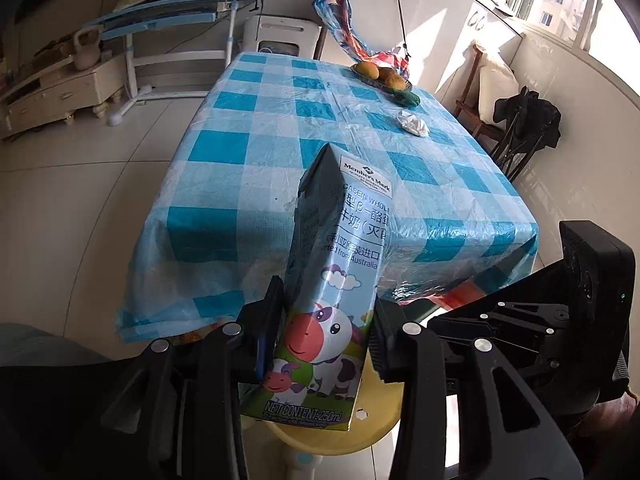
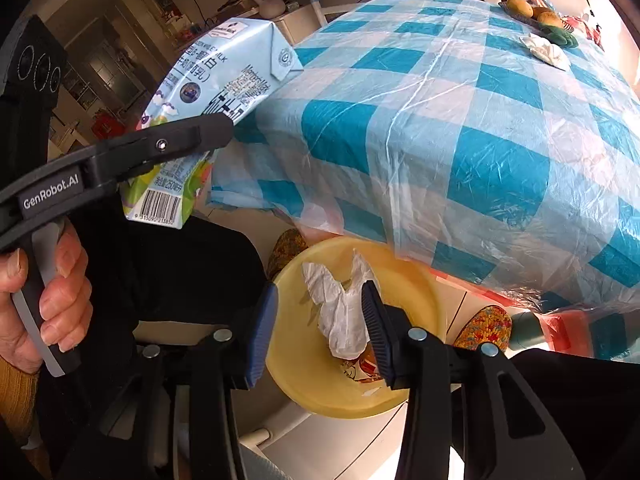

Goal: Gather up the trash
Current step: 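Carry both items to the basin and open the right gripper to drop the tissue, then open the left gripper to drop the milk carton into the basin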

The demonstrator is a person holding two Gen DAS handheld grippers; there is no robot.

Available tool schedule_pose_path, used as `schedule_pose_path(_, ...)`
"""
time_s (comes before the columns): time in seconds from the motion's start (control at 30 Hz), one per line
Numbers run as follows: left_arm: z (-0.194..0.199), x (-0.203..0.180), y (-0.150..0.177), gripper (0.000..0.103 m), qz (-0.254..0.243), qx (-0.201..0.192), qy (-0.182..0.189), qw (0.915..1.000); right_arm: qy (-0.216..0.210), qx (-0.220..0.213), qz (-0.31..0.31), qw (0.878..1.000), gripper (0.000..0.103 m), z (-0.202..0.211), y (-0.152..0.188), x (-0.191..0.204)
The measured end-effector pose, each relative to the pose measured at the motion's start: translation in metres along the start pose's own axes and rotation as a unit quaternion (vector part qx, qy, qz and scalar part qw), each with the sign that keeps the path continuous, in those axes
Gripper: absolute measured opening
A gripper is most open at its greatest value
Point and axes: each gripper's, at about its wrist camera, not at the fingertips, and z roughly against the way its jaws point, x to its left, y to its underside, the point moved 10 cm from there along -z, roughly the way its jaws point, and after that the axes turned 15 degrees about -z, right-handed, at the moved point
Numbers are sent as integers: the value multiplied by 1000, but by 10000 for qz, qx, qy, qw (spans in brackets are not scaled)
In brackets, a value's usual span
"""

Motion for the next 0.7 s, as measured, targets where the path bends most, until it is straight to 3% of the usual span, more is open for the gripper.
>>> schedule_pose_path(0.27, -8, -26, 24, 37, -274, 340, 47, 9990, -18, -1183, -737, 9902, 63, 47, -34, -32)
schedule_pose_path(0.47, -18, -44, 41, 37, -619, 669, 40, 9958, -159, -1601, -1308, 9783, 65, 65, -47, -50)
schedule_pose_path(0.57, -14, -40, 38, 54, -609, 558, -102, 9965, -105, -1612, -1418, 9766, 66, 65, -45, -54)
schedule_pose_path(0.63, -7, -32, 31, 73, -542, 377, -304, 9974, -23, -1619, -1416, 9766, 66, 64, -45, -56)
schedule_pose_path(0.7, 0, -24, 25, 81, -427, 163, -458, 9979, 32, -1636, -1382, 9768, 67, 65, -43, -57)
